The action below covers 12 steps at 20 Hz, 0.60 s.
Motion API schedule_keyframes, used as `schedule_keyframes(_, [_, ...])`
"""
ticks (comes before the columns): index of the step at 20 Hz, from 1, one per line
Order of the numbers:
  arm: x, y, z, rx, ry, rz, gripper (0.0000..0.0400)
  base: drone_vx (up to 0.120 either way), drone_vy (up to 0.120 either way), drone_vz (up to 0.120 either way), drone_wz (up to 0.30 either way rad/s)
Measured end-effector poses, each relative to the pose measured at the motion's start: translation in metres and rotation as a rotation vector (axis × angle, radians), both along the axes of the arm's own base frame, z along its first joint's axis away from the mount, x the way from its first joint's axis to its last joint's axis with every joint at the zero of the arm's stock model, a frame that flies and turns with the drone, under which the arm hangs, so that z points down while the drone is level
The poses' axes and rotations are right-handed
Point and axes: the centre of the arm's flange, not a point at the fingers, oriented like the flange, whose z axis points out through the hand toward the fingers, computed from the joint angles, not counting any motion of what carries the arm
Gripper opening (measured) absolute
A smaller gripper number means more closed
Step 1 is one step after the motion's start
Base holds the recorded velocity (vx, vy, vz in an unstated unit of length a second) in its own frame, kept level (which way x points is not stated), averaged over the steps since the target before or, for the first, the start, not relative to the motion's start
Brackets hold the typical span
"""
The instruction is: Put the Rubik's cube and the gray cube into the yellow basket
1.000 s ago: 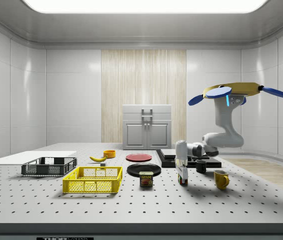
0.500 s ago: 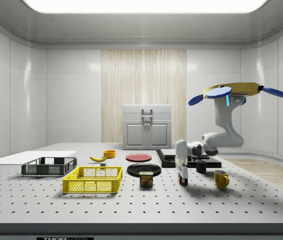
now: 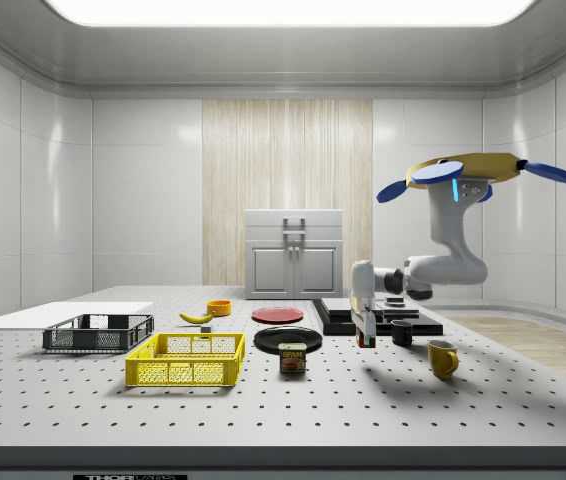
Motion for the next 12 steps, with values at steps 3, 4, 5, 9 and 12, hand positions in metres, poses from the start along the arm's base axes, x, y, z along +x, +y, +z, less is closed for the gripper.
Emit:
schedule_keyframes(3, [0.0, 0.0, -0.0038, 0.0, 0.0, 0.0, 0.0325, 0.0, 0.0, 0.12, 0.0])
schedule_keyframes(4, [0.0, 0.0, -0.0046, 0.0, 0.0, 0.0, 0.0325, 0.0, 0.0, 0.12, 0.0])
schedule_keyframes(5, [0.0, 0.0, -0.0052, 0.0, 0.0, 0.0, 0.0325, 0.0, 0.0, 0.12, 0.0])
schedule_keyframes(9, [0.0, 0.0, -0.0068, 0.0, 0.0, 0.0, 0.0325, 0.0, 0.0, 0.12, 0.0])
schedule_keyframes(12, [0.0, 0.0, -0.0073, 0.0, 0.0, 0.0, 0.0325, 0.0, 0.0, 0.12, 0.0])
